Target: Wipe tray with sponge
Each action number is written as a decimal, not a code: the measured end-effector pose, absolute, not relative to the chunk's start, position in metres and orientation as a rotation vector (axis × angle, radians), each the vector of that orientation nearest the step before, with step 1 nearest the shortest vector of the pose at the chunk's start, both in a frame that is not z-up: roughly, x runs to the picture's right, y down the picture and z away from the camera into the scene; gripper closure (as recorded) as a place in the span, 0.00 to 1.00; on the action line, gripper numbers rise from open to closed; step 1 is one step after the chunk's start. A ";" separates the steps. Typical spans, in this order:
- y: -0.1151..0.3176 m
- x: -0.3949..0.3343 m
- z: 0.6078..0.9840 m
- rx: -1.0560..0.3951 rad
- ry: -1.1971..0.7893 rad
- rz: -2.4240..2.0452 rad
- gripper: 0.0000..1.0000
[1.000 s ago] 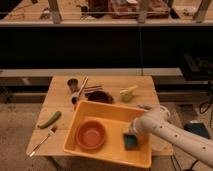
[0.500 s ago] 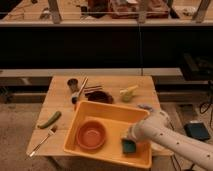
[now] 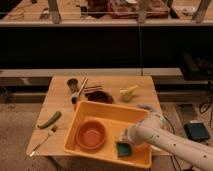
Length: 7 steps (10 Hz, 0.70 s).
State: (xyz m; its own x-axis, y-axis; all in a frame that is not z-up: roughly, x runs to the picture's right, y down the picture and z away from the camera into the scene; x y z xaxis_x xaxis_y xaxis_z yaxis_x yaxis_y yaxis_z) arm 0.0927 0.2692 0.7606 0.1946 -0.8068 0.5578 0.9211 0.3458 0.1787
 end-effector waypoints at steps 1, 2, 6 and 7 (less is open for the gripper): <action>0.266 0.083 0.762 -0.198 -0.650 -1.235 1.00; 0.261 0.073 0.764 -0.185 -0.661 -1.249 1.00; 0.237 0.066 0.780 -0.170 -0.652 -1.261 1.00; 0.233 0.071 0.784 -0.173 -0.640 -1.260 1.00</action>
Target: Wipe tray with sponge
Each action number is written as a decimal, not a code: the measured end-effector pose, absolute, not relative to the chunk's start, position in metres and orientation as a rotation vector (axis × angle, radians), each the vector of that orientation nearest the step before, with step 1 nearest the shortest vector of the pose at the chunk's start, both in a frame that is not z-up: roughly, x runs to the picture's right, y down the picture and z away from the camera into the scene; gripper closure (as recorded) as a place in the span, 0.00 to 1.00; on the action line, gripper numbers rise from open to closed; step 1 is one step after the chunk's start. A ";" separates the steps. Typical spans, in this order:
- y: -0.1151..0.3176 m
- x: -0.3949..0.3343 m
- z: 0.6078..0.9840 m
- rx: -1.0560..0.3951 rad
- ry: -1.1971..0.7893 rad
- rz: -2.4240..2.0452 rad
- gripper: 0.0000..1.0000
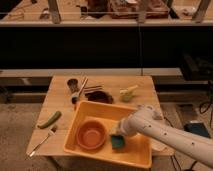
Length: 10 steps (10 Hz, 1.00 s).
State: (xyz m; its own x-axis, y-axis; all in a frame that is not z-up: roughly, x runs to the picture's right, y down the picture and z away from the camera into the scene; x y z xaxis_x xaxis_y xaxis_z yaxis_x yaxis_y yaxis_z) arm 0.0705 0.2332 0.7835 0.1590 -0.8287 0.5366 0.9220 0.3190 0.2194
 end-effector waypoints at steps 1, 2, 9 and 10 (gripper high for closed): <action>0.230 0.078 0.787 -0.183 -0.620 -1.254 1.00; 0.229 0.086 0.790 -0.193 -0.604 -1.248 1.00; 0.248 0.132 0.784 -0.289 -0.527 -1.186 1.00; 0.253 0.132 0.780 -0.294 -0.535 -1.181 1.00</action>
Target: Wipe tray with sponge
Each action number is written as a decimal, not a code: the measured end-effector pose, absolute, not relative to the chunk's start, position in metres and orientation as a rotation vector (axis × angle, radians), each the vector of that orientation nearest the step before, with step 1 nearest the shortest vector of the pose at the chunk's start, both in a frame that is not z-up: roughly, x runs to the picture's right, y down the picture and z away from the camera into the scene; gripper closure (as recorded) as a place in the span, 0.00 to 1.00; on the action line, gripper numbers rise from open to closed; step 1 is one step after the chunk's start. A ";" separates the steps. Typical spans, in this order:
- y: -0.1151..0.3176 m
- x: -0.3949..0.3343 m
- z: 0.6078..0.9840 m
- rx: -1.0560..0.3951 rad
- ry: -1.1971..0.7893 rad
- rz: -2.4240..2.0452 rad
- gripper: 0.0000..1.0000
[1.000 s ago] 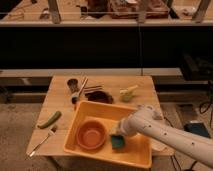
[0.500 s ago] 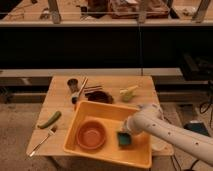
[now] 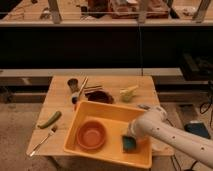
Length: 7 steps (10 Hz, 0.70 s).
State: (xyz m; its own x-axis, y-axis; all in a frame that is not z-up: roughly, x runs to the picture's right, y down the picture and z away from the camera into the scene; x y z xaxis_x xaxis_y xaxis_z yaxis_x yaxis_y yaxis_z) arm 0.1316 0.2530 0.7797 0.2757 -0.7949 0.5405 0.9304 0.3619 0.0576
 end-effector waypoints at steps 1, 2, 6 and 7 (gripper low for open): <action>0.257 0.132 0.770 -0.294 -0.546 -1.187 1.00; 0.259 0.127 0.763 -0.291 -0.557 -1.196 1.00; 0.267 0.096 0.755 -0.272 -0.623 -1.236 1.00; 0.270 0.093 0.759 -0.265 -0.638 -1.238 1.00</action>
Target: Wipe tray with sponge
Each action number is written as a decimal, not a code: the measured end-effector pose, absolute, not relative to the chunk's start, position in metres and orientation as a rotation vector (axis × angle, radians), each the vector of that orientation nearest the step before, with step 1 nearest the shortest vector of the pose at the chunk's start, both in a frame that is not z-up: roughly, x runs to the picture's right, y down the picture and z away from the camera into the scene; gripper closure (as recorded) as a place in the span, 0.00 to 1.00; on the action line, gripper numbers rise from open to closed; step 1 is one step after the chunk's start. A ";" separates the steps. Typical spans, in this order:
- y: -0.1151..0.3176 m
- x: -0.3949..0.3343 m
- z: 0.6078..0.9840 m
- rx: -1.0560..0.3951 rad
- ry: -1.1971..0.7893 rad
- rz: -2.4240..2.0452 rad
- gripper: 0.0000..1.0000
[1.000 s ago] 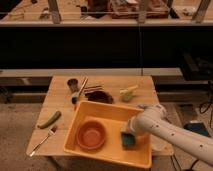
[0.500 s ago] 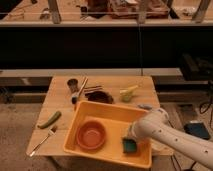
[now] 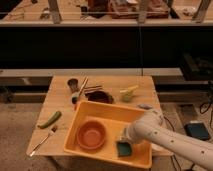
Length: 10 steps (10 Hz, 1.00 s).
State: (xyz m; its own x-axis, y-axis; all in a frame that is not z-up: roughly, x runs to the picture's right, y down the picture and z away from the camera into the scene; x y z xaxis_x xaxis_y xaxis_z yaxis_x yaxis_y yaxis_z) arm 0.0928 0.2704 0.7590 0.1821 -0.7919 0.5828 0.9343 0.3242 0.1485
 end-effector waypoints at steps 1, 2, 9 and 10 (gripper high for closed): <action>0.270 0.090 0.762 -0.254 -0.646 -1.242 1.00; 0.266 0.085 0.763 -0.238 -0.655 -1.249 1.00; 0.241 0.077 0.791 -0.202 -0.638 -1.277 1.00; 0.238 0.085 0.793 -0.207 -0.620 -1.275 1.00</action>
